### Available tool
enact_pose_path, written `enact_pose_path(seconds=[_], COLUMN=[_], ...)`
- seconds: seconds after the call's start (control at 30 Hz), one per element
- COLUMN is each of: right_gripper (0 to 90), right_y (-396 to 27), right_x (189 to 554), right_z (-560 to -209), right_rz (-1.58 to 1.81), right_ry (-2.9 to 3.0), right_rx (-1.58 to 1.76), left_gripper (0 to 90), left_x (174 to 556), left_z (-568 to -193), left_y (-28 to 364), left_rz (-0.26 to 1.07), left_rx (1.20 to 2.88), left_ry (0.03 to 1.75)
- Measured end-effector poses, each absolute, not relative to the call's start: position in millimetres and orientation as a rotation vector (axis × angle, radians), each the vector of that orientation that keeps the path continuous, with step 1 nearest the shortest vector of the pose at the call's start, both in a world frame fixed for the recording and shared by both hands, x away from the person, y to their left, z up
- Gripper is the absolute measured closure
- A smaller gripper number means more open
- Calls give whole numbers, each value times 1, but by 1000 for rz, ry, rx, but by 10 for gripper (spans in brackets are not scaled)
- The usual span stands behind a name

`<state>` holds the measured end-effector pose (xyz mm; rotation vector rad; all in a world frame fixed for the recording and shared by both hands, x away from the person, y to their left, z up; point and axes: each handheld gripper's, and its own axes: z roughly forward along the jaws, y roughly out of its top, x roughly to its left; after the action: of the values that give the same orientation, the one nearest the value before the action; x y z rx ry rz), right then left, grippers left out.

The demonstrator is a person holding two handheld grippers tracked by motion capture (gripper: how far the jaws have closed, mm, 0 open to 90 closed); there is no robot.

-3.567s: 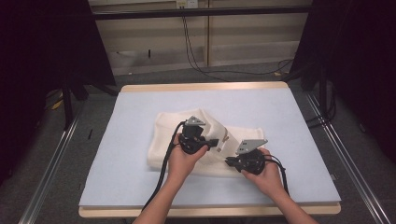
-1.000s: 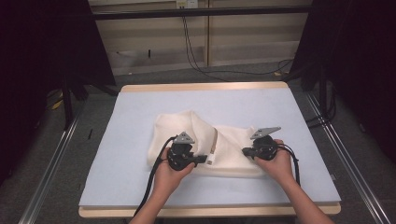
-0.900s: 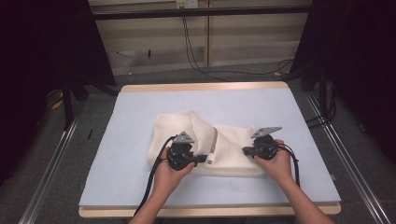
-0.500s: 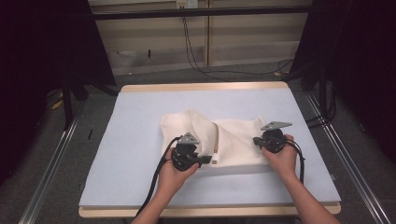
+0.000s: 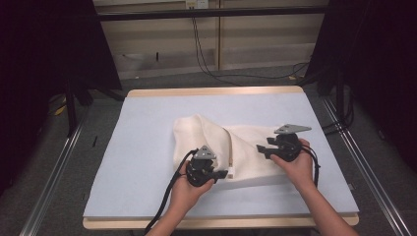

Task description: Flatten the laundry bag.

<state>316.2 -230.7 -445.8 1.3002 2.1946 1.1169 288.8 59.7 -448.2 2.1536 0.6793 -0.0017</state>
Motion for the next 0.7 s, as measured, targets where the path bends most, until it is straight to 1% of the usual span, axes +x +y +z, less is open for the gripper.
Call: enact_pose_path(seconds=[0.2,0.23,0.3,0.33,0.43,0.47,0.57,0.6,0.7], right_gripper=[301,299,326,338,360,360,358,357,352], right_y=[-194,-191,-188,-188,-188,-187,-187,-187,-185], right_x=[315,315,314,313,311,310,310,309,307], right_z=[-448,-450,-455,-457,-460,-460,-461,-461,-462], right_rz=[1171,1166,1140,1140,1128,1130,1127,1119,1108], right_ry=[2328,2337,2353,2352,2359,2357,2357,2358,2364], right_rx=[1233,1235,1209,1210,1198,1193,1182,1171,1157], left_gripper=[810,788,754,717,503,434,259,229,181], left_x=[290,290,291,292,296,298,303,306,313], left_z=[-449,-449,-448,-447,-443,-442,-441,-440,-439], left_y=[62,62,63,64,68,69,74,76,82], left_rz=[-11,-7,-12,-20,-3,2,-5,-4,10], left_rx=[2140,2139,2147,2138,2109,2127,2104,2092,2074], left_ry=[687,691,706,710,747,758,812,828,867])
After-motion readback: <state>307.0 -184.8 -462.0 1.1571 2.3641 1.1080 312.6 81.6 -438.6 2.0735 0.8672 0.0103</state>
